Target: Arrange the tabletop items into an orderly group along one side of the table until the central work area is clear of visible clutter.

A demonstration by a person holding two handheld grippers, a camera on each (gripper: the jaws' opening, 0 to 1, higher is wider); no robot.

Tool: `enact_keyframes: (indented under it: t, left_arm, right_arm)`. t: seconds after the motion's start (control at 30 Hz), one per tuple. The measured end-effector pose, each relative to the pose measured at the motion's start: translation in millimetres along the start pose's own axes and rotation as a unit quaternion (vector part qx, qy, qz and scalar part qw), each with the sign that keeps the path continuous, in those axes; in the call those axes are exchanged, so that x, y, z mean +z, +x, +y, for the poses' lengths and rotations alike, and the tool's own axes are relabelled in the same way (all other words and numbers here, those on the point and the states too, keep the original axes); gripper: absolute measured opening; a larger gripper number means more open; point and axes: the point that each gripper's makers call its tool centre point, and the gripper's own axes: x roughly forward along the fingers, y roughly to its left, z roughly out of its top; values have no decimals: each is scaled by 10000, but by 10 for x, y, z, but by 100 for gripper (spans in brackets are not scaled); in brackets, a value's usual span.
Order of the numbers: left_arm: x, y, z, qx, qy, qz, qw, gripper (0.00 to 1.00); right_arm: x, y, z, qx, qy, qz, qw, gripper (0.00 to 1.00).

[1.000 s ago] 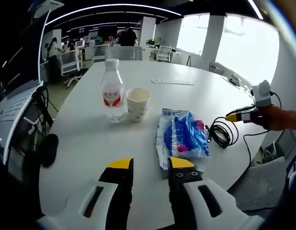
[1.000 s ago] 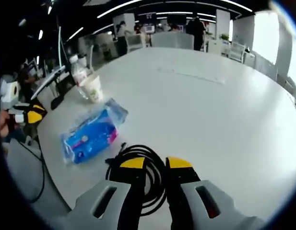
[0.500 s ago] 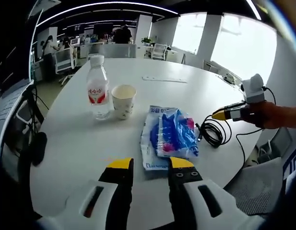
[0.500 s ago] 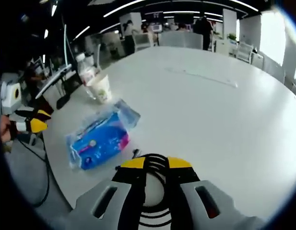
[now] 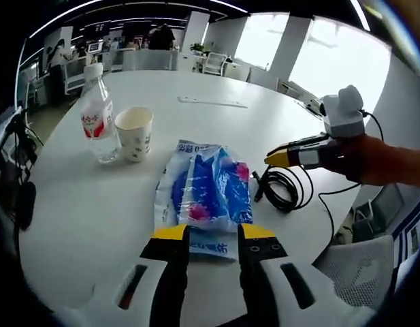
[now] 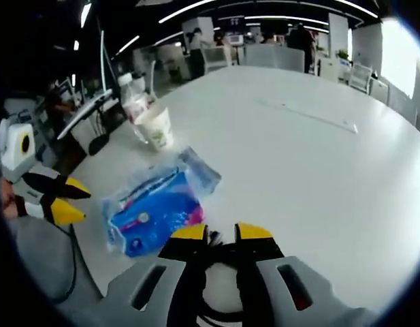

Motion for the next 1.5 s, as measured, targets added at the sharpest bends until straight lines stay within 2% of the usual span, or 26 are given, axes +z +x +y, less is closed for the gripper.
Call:
enact_keyframes:
  t: [0.4, 0.47, 0.6, 0.93, 1.03, 1.13, 1.23, 1.33, 1.5]
  left_arm:
    - [-149, 135, -69, 77, -213, 337, 9992, 27]
    - [-175, 171, -71, 90, -352, 397, 9986, 27]
    - [-234, 233, -126, 60, -1018, 501, 9935, 26]
    - [-227, 424, -97, 235, -1198, 588, 9908, 27]
    - [-238, 450, -91, 300, -1269, 638, 9894, 24]
    - [-267, 482, -80, 350, -1358, 691, 9877, 19]
    - [-291, 514, -42, 432, -1276, 746, 9881, 13]
    - [-289, 470, -23, 478, -1321, 723, 9874, 4]
    - [-334, 436, 23, 519, -1354, 745, 9866, 1]
  right_arm:
    - [35, 154, 128, 249, -91, 65, 9996, 14]
    - [44, 175, 144, 272, -119, 79, 9995, 13]
    - [88, 227, 165, 341, -85, 67, 9994, 13]
    - [153, 394, 201, 451, -93, 133, 9989, 11]
    - [119, 435, 219, 486, -139, 199, 9985, 9]
    - [73, 455, 248, 520, -217, 283, 9980, 0]
    - [39, 430, 281, 563, -171, 301, 9978, 0]
    - [24, 388, 311, 627, -40, 252, 9977, 0]
    - [-20, 339, 326, 664, 5, 232, 9975, 0]
